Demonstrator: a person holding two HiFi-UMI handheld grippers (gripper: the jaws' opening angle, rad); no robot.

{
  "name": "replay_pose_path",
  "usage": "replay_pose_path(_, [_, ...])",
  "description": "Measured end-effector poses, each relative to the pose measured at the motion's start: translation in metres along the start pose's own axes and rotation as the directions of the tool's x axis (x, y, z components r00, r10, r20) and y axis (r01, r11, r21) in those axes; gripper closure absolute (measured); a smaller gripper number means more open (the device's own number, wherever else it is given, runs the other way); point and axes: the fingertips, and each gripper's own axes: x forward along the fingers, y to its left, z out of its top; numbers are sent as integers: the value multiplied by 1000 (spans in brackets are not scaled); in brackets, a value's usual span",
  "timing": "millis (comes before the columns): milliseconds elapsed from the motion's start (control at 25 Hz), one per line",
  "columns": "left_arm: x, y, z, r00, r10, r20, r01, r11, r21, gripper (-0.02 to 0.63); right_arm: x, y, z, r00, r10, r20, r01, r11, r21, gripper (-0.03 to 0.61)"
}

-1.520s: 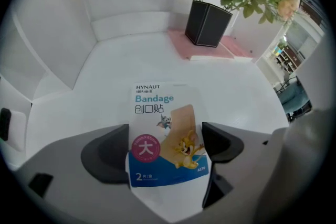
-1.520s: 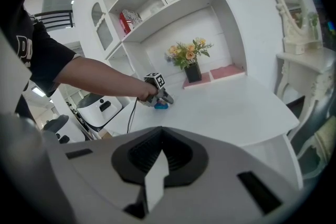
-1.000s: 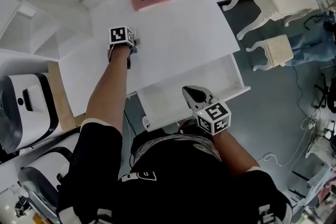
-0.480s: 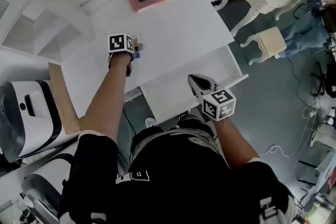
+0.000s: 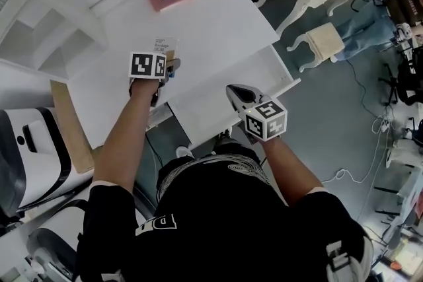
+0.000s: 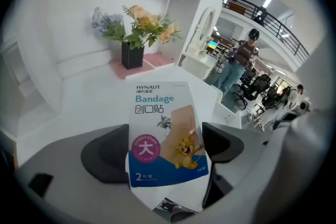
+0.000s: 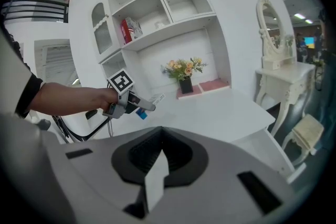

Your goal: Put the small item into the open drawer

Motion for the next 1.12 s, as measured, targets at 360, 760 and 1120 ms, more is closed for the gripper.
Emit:
replay_pose_path(360, [-26,-74,-38,994,-108,9,105,979,173,187,-11,15,-11,1000,-30,-6,30,1000,-2,569])
replay_pose_path(760, [-17,-122,-80,988,-150,-43,156,943,295,187,-30,18,-24,998,-65,3,65,998,20,569])
replay_pose_path(1120, [-5,-139,-113,979,-187,-82,204,904,375,186,-35,10,-40,995,-94,-11,95,994,55,569])
